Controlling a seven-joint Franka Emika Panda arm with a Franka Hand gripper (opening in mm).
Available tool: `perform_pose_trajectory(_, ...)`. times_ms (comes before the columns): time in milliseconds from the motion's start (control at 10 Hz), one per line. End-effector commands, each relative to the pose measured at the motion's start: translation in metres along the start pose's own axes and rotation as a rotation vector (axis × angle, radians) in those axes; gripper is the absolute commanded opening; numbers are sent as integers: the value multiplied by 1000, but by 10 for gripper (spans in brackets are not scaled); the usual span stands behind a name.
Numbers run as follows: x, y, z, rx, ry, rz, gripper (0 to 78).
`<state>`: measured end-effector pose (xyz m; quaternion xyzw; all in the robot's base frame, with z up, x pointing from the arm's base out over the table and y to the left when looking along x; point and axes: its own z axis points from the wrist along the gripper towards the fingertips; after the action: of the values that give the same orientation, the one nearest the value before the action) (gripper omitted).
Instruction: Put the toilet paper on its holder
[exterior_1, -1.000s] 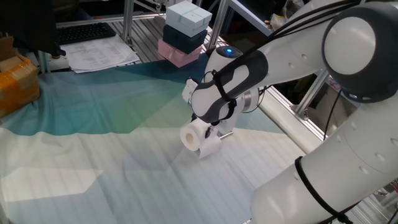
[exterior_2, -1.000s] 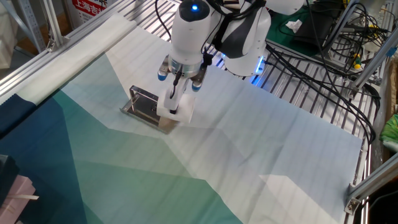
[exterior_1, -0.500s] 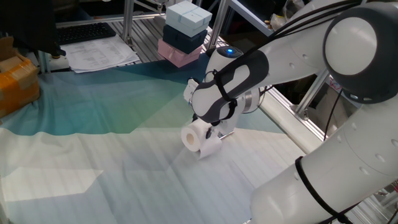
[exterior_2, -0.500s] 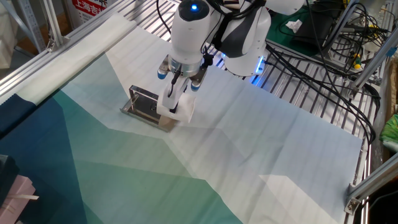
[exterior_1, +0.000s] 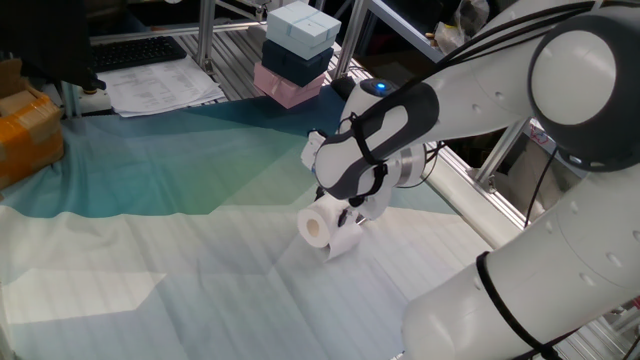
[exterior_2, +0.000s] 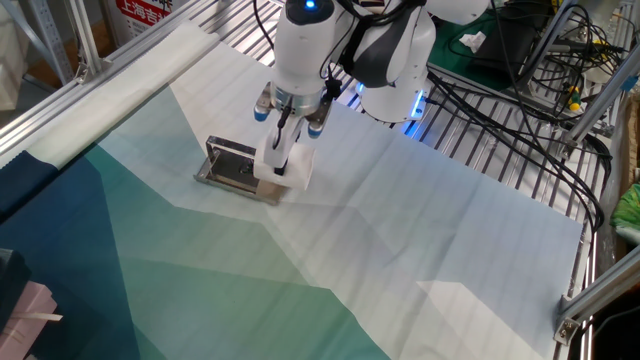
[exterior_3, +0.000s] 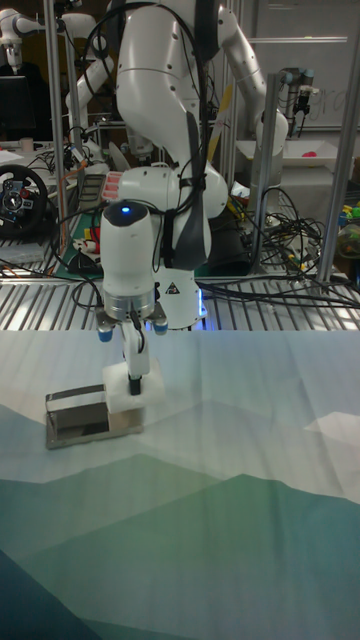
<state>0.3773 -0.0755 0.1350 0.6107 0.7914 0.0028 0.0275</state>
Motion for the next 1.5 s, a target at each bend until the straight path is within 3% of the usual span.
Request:
perform_pose_trajectory(100, 0, 2, 0, -3, -3, -20, 13)
perform_pose_trajectory(600, 5, 23, -3, 12, 8, 66, 13)
perform_pose_trajectory(900, 0, -2, 0, 0, 17, -9, 13)
perform_pose_trajectory(1100, -1, -5, 0, -3, 22, -6, 13)
perform_pose_trajectory(1500, 6, 24, -4, -7, 39, 76, 13)
